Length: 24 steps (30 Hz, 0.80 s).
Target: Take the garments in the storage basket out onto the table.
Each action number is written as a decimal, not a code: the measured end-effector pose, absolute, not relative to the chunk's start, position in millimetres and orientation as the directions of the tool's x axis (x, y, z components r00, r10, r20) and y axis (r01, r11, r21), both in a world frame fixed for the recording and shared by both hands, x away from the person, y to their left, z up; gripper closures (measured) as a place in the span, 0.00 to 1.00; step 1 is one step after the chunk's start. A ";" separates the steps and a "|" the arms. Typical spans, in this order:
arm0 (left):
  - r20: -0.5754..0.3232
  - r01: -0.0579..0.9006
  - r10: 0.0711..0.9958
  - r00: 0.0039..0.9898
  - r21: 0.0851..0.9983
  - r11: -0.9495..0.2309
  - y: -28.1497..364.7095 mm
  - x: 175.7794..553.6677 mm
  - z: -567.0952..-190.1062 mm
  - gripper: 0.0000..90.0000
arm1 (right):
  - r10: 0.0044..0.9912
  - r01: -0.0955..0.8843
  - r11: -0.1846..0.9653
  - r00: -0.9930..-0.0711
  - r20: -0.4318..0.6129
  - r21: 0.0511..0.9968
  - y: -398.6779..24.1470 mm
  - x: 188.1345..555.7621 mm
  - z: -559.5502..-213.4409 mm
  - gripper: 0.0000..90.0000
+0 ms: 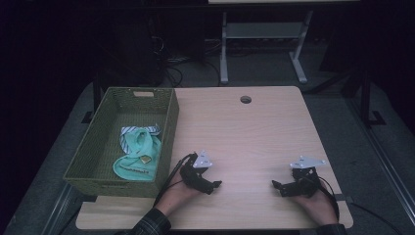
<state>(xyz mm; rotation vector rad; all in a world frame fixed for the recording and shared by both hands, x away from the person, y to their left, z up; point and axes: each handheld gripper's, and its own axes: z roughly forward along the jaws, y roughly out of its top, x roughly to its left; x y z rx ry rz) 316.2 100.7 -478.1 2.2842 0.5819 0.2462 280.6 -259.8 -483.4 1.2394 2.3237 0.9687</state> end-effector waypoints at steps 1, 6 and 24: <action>0.001 0.334 0.479 0.878 0.716 -0.613 100.7 316.2 -478.1 0.14 | 0.825 0.597 0.389 -0.565 0.024 0.701 -259.8 280.6 -483.4 0.01; 0.003 0.344 0.489 0.872 0.708 -0.617 98.7 316.0 -477.2 0.13 | 0.826 0.602 0.386 -0.562 0.028 0.699 -259.6 280.3 -483.3 0.01; 0.024 0.335 0.488 0.872 0.698 -0.633 97.9 313.3 -469.2 0.14 | 0.826 0.599 0.388 -0.563 0.024 0.700 -259.7 280.5 -483.3 0.01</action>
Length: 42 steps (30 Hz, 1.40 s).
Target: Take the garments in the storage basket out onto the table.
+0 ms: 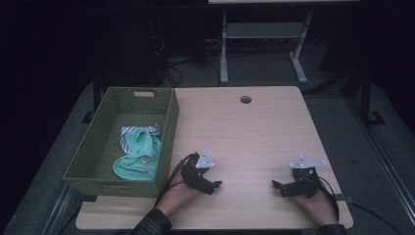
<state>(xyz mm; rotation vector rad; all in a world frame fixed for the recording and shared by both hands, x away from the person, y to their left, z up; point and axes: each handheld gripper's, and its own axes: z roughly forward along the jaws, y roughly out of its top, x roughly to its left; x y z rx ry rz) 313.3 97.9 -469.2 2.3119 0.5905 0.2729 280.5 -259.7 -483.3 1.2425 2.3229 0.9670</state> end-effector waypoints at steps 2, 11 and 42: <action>0.015 0.344 0.495 0.869 0.700 -0.626 99.9 314.1 -467.8 0.14 | 0.825 0.598 0.389 -0.564 0.024 0.701 -259.7 280.6 -483.4 0.01; 0.005 0.357 0.509 0.860 0.708 -0.609 106.8 315.4 -462.5 0.14 | 0.825 0.597 0.389 -0.565 0.023 0.701 -259.8 280.6 -483.4 0.01; -0.001 0.354 0.511 0.860 0.722 -0.595 108.7 314.4 -445.8 0.14 | 0.826 0.602 0.386 -0.563 0.027 0.699 -259.6 280.3 -483.3 0.01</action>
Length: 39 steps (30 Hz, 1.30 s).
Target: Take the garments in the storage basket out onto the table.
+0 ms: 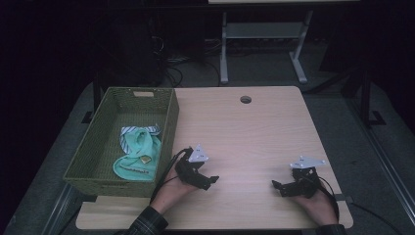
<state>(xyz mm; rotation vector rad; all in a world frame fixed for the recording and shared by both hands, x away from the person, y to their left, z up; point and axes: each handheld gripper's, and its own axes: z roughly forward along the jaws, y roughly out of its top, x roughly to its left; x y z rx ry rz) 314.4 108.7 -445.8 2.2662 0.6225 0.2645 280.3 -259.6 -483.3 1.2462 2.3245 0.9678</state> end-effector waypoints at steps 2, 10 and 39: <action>-0.004 0.357 0.512 0.859 0.720 -0.594 109.0 314.8 -444.8 0.14 | 0.827 0.602 0.386 -0.562 0.028 0.699 -259.6 280.3 -483.3 0.01; -0.004 0.361 0.514 0.857 0.717 -0.597 108.5 315.7 -442.7 0.14 | 0.826 0.602 0.385 -0.562 0.028 0.700 -259.5 280.3 -483.3 0.01; 0.002 0.359 0.531 0.847 0.734 -0.576 110.1 317.5 -417.1 0.14 | 0.827 0.601 0.385 -0.562 0.028 0.700 -259.5 280.3 -483.4 0.01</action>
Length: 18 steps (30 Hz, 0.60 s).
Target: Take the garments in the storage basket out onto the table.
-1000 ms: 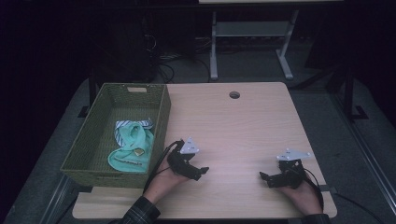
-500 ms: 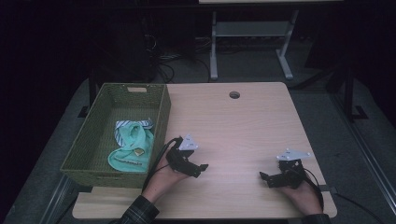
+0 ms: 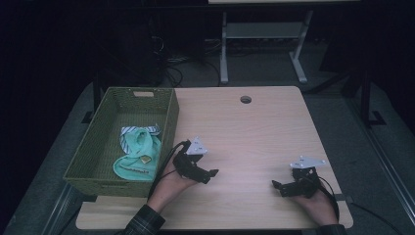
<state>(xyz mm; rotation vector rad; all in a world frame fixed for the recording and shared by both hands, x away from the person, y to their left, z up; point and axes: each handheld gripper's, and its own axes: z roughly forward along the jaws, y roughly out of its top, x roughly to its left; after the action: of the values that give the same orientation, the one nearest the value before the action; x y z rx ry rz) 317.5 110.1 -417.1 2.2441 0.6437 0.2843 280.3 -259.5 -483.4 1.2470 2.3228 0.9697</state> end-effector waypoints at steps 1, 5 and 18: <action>0.002 0.358 0.530 0.848 0.735 -0.576 110.4 317.5 -416.7 0.14 | 0.827 0.602 0.384 -0.561 0.029 0.700 -259.4 280.3 -483.4 0.01; 0.005 0.355 0.526 0.850 0.734 -0.580 110.3 316.8 -414.9 0.14 | 0.827 0.602 0.385 -0.562 0.029 0.700 -259.5 280.3 -483.4 0.01; 0.018 0.322 0.486 0.874 0.728 -0.606 106.6 315.5 -403.6 0.14 | 0.827 0.602 0.384 -0.561 0.029 0.700 -259.4 280.2 -483.4 0.01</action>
<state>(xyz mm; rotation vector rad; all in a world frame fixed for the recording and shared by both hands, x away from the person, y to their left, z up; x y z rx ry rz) 315.5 106.6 -403.6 2.2697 0.5791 0.2736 280.2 -259.4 -483.4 1.2488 2.3224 0.9698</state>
